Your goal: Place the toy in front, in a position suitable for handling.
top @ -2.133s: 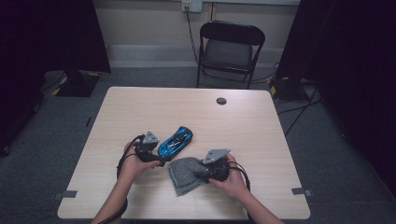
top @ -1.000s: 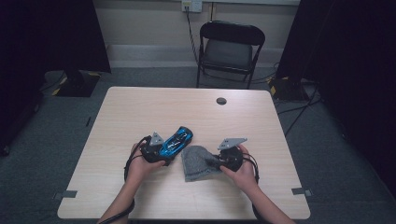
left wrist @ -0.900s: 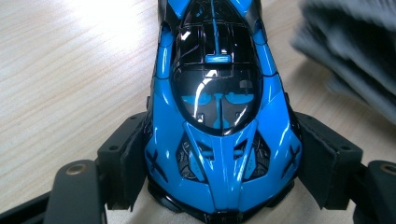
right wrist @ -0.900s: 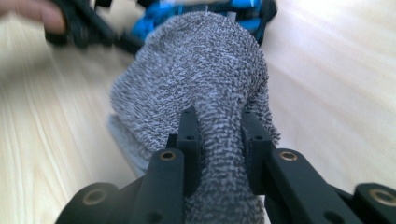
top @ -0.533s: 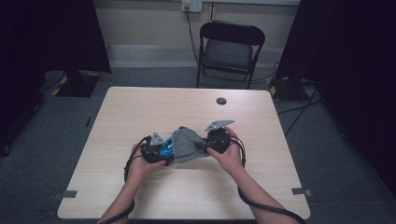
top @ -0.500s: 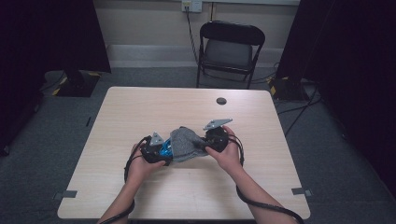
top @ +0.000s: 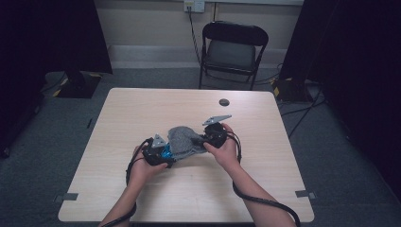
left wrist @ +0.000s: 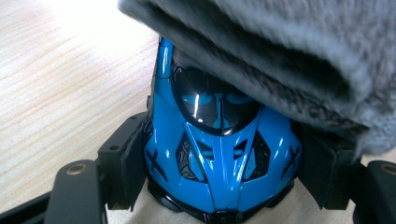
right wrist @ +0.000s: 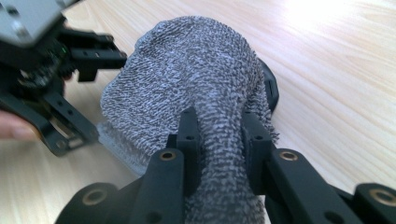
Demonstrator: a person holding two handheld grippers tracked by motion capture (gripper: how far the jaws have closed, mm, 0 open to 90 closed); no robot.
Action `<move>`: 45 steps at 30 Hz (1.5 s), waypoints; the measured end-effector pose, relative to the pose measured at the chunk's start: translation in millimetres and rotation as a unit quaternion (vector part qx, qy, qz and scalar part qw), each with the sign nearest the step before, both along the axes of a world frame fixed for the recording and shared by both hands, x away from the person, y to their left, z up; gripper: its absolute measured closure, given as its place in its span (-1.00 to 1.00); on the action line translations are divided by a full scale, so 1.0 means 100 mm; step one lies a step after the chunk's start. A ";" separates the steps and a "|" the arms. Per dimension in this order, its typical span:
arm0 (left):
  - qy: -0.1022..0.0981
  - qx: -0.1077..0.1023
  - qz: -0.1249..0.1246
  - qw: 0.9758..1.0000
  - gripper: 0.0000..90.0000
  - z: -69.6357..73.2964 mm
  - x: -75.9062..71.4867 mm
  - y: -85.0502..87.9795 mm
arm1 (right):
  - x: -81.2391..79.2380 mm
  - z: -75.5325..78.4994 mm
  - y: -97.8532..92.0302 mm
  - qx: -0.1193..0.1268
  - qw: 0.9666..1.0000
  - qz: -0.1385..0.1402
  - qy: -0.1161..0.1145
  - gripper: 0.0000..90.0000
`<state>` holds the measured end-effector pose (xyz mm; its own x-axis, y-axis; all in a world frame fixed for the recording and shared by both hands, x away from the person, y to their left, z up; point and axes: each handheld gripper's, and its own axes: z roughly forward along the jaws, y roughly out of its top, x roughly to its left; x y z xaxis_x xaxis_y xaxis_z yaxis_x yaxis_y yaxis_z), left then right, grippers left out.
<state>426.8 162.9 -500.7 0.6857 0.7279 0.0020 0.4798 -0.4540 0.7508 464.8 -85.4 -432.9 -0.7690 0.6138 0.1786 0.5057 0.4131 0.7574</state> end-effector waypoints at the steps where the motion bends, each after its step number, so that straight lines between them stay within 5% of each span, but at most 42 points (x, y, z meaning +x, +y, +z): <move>1: 0.000 0.000 0.000 1.000 -0.42 0.00 0.00 0.00 | 0.01 0.02 0.01 0.001 1.000 0.000 -0.001 0.63; 13: 0.000 0.000 0.000 1.000 -0.42 0.00 0.00 0.00 | 0.03 0.03 0.29 -0.008 1.000 -0.002 -0.008 0.63; 18: 0.000 0.001 0.000 1.000 -0.42 0.00 0.00 0.00 | 0.01 -0.03 0.42 -0.003 1.000 0.006 0.010 0.63; 22: 0.000 0.000 0.000 1.000 -0.42 0.00 0.00 0.00 | -0.03 -0.11 0.52 -0.030 0.999 0.013 0.001 0.63; 27: 0.000 0.000 0.001 1.000 -0.42 0.00 0.00 0.00 | -0.03 -0.23 0.52 -0.040 0.999 0.005 0.002 0.63; 45: 0.001 -0.001 0.001 1.000 -0.42 0.00 0.00 0.00 | 0.00 -0.21 0.50 -0.050 0.999 0.005 -0.001 0.63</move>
<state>426.9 162.9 -500.8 0.6847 0.7288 0.0005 0.4812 -0.4526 0.7507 465.1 -35.1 -453.5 -0.7757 0.6206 0.1148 0.4995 0.4925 0.7127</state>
